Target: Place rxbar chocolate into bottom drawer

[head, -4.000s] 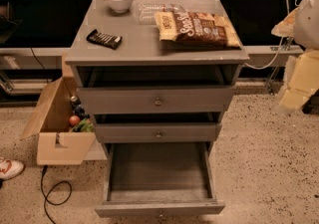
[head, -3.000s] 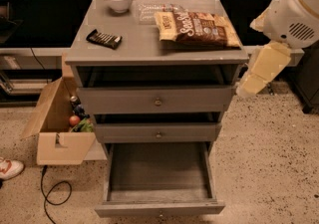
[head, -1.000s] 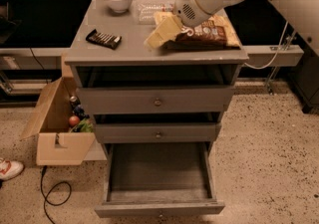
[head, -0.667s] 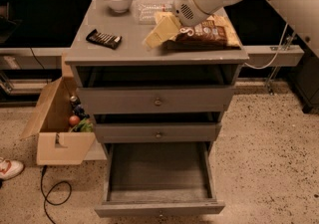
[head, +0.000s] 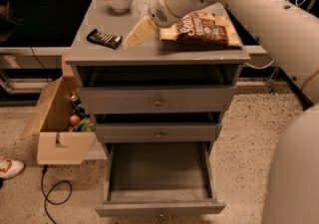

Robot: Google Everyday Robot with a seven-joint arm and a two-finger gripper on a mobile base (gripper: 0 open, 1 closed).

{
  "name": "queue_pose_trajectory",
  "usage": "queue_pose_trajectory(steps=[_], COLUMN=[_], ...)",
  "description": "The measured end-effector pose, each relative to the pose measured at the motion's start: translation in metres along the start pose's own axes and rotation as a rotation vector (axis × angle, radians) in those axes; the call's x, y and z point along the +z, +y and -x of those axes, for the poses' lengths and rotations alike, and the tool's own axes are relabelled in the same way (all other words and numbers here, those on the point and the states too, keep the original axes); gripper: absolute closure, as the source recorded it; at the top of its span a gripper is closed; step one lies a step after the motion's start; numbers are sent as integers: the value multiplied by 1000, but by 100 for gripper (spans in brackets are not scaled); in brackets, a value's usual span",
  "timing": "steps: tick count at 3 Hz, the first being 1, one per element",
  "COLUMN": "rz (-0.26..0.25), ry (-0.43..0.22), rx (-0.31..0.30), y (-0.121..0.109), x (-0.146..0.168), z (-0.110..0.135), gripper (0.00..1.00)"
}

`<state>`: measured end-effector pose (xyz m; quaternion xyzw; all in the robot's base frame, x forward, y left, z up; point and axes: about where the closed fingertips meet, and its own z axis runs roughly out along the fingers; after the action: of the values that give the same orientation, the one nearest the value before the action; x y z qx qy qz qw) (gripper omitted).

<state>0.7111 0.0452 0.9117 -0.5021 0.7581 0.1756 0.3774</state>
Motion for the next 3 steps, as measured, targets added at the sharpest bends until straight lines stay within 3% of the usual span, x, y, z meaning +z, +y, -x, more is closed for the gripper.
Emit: queue_pose_trajectory(steps=[1,3], rz=[20,53], ry=[-46,-82], rx=[-8,69], y=[-10,-17], x=[34,95], z=[18,42], gripper=[0,0])
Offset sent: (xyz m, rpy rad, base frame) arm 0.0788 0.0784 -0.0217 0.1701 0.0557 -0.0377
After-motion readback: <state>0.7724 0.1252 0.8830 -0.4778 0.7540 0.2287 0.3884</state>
